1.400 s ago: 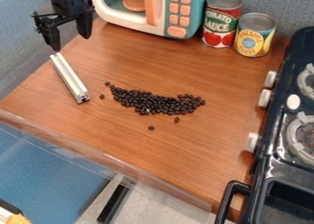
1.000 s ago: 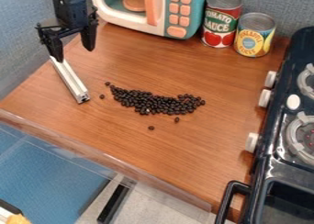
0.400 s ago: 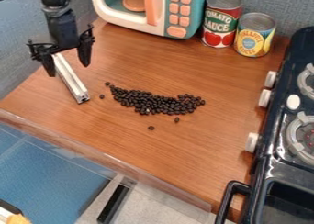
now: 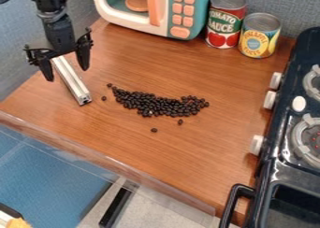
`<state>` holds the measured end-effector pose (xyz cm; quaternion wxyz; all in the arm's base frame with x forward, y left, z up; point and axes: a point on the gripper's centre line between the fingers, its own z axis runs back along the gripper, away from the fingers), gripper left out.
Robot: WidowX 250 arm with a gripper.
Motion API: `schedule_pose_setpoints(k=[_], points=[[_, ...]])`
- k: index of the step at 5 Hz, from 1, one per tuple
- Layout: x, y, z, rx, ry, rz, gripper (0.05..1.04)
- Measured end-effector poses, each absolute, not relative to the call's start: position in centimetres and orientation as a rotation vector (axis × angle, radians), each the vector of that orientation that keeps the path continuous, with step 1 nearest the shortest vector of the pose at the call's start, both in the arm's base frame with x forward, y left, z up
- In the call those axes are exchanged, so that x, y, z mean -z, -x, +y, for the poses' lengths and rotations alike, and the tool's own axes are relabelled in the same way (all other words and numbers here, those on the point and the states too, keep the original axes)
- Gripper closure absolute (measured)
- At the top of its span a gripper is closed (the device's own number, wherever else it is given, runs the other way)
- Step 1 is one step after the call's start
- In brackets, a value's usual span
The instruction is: Sweep into pile
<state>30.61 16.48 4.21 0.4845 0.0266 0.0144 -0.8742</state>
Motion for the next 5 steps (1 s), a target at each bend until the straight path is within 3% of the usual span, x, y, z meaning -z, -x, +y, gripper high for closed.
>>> schedule_pose_setpoints(k=[2,3,5], points=[[-3.3,-31.0,17.2,2.108,-0.056,0.049,0.083],[-3.0,-31.1,17.5,2.110,-0.066,0.063,0.136],[-2.3,-31.0,17.5,2.116,-0.062,0.060,0.717]])
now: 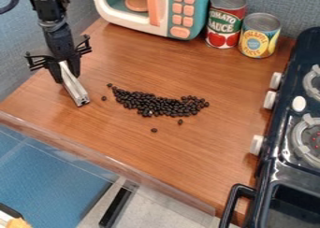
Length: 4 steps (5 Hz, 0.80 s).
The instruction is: Sweep into pile
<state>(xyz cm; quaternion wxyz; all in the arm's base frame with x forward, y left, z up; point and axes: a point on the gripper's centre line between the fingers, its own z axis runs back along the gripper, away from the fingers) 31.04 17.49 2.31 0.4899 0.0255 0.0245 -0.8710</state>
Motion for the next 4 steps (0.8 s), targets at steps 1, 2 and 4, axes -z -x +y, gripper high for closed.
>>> schedule_pose_setpoints(k=[1,2,4], points=[[-2.3,-31.0,17.5,2.112,-0.058,0.051,0.740],[-2.4,-30.5,17.8,2.121,-0.028,0.019,0.740],[-8.8,-31.2,19.2,2.180,-0.034,-0.092,0.740]])
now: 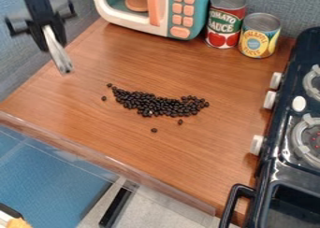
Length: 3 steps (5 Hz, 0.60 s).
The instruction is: Sweep into pile
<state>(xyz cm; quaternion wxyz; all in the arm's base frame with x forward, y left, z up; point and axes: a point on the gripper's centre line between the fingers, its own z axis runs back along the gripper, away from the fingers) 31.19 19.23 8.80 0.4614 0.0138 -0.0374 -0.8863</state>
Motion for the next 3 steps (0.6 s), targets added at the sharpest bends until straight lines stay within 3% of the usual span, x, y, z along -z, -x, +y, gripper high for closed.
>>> schedule_pose_setpoints(k=[1,2,3], points=[[-10.1,-31.2,19.6,2.251,-0.039,-0.084,0.740],[-9.9,-30.8,19.7,2.438,-0.102,0.071,0.740],[-8.3,-30.6,18.2,2.624,-0.139,0.167,0.741]])
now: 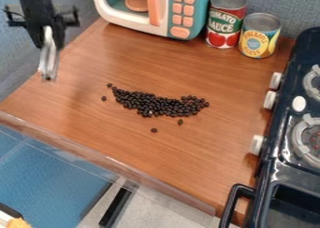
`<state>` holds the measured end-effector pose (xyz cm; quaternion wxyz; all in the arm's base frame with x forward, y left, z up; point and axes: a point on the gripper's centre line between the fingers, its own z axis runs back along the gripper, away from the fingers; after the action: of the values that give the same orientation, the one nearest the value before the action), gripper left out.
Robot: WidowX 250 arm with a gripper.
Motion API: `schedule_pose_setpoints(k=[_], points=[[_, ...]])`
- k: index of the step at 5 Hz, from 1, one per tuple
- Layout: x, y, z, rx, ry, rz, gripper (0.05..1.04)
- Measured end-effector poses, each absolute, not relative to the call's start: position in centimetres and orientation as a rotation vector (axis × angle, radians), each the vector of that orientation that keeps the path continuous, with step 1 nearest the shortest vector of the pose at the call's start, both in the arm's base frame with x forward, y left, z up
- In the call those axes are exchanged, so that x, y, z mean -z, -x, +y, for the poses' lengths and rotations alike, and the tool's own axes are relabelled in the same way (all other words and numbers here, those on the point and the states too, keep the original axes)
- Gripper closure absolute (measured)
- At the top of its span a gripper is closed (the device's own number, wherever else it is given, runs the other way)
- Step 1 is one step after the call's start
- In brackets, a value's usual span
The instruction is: Sweep into pile
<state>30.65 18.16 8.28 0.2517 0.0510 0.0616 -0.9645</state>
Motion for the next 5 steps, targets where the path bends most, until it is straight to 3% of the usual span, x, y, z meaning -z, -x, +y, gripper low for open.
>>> schedule_pose_setpoints(k=[2,4,5], points=[[-6.6,-30.8,17.1,2.779,-0.133,0.272,0.740],[-3.5,-31.4,16.9,2.812,-0.066,0.293,0.741],[-3.6,-32.0,16.8,2.819,-0.082,0.308,0.740]])
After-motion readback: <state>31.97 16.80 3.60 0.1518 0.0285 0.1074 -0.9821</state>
